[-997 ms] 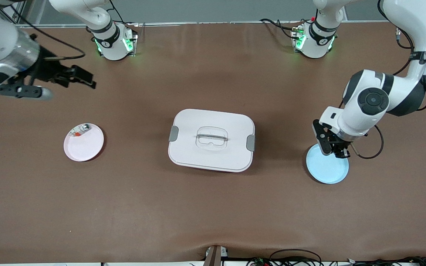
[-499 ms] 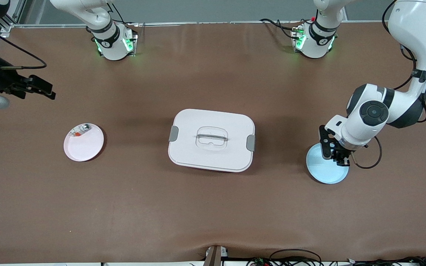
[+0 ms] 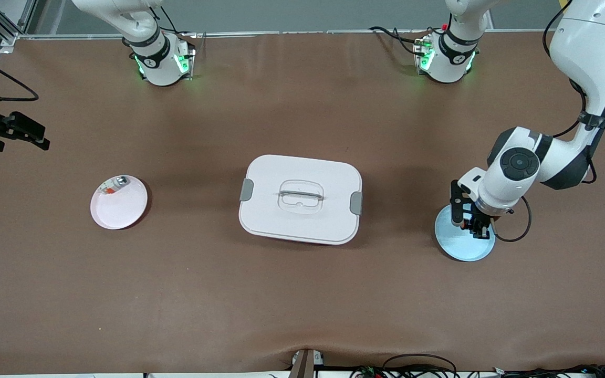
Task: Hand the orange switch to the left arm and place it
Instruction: 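Lower the switch onto the light-blue plate with the left gripper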
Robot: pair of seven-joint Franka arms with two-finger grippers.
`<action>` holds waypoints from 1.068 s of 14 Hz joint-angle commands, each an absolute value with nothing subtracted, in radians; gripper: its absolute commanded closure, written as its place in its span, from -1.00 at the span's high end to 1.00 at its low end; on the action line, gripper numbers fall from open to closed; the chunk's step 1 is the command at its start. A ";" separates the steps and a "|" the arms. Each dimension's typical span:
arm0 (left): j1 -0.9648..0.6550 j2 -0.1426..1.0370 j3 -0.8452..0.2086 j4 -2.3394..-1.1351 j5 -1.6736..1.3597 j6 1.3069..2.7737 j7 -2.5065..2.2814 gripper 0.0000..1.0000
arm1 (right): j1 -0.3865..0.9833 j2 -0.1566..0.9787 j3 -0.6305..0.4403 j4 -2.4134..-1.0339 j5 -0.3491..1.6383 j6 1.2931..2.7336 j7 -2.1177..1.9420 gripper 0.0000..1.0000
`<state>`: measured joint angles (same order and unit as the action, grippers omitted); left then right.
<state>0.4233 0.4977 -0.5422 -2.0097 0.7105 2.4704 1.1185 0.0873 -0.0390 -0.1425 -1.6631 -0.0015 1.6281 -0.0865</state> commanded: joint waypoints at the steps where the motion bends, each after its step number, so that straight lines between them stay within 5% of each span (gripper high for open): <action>1: 0.439 0.514 -0.548 -2.019 0.776 2.508 1.118 -1.00 | 0.083 -0.043 -0.130 -1.661 -0.025 1.614 -0.087 1.00; 15: 0.454 0.583 -0.548 -2.046 1.011 2.576 0.854 -1.00 | 0.072 -0.038 -0.130 -1.555 -0.011 1.474 -0.014 1.00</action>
<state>0.4418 0.5908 -0.5418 -2.0361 0.9857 2.5555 0.8762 0.0862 -0.0422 -0.1410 -1.5737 -0.0057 1.4923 -0.0323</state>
